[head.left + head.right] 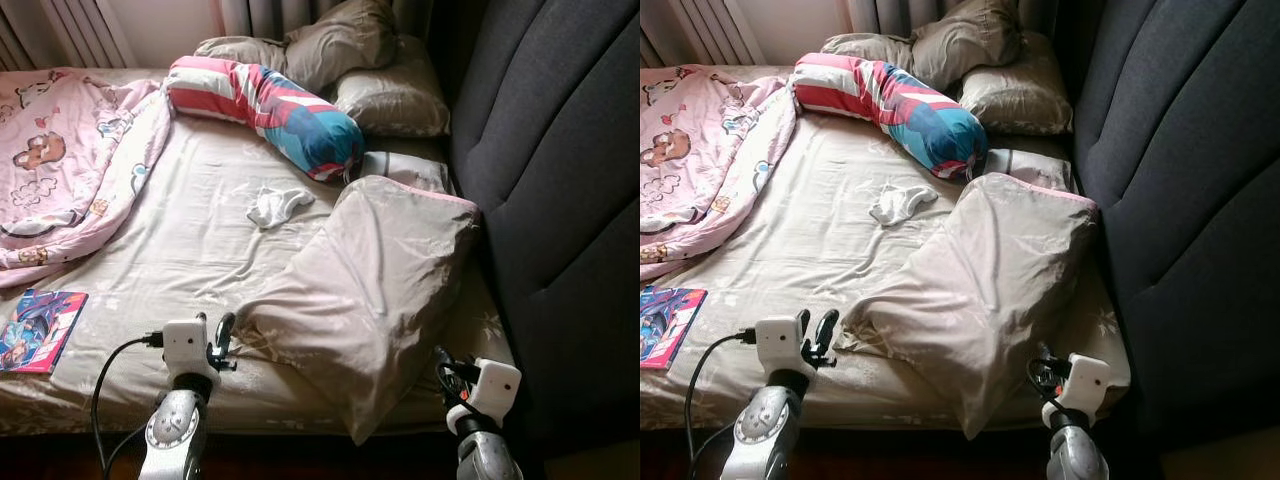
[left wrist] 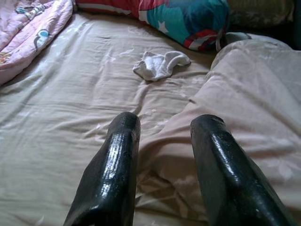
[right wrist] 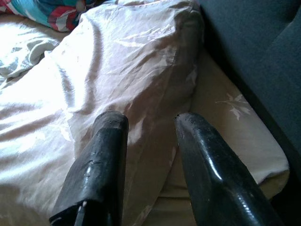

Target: Clean up the room

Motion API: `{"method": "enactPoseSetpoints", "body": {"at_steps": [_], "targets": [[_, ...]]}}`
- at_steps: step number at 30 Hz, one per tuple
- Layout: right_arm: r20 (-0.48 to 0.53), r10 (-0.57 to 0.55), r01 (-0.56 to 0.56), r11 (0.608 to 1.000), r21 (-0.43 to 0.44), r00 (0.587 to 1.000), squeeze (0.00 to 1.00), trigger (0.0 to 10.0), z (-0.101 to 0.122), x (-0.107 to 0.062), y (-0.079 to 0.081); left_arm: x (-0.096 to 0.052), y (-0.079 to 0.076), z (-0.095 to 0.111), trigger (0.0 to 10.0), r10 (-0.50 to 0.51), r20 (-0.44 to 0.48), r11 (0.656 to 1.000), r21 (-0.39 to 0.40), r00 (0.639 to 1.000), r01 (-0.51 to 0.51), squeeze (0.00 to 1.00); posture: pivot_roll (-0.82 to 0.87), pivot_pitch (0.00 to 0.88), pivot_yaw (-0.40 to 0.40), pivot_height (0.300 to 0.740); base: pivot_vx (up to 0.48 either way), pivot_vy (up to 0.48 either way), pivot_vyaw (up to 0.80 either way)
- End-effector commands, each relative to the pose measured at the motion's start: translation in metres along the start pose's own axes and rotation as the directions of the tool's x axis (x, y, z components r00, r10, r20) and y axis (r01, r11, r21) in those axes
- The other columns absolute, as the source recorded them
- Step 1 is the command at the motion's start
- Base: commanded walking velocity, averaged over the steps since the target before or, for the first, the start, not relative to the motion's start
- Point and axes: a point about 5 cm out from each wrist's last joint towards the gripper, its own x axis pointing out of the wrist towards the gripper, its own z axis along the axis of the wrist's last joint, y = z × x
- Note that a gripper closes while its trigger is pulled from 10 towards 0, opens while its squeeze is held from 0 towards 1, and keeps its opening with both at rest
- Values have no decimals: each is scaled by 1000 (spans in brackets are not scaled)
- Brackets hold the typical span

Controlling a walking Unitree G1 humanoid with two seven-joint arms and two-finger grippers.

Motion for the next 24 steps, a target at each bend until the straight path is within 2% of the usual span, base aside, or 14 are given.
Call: {"method": "enactPoseSetpoints", "body": {"at_steps": [1, 8, 11, 24], "targets": [[-11, 6, -6, 1000, 19, 1000, 0, 10000, -3, -2, 4, 0, -1, 1, 10000, -4, -8, 1000, -13, 1000, 4, 0, -98, 175, -28, 740, 0, 0, 0], [-28, -10, 10, 1000, 19, 1000, 0, 10000, -1, 1, 3, 2, -1, 3, 10000, -9, -7, 1000, -11, 1000, 9, 0, -94, 182, -31, 740, 142, 0, 0], [-25, -25, 25, 999, 21, 999, 0, 10000, 0, 1, 1, 2, -2, 4, 10000, -12, -9, 1000, -14, 1000, 12, 0, -94, 186, -31, 740, 260, 0, -779], [-5, -48, 48, 999, 14, 999, 0, 10000, 8, 6, -5, 3, -4, 3, 10000, -9, -27, 1000, -18, 1000, 9, 0, -91, 193, -32, 740, 306, 0, 0]]}}
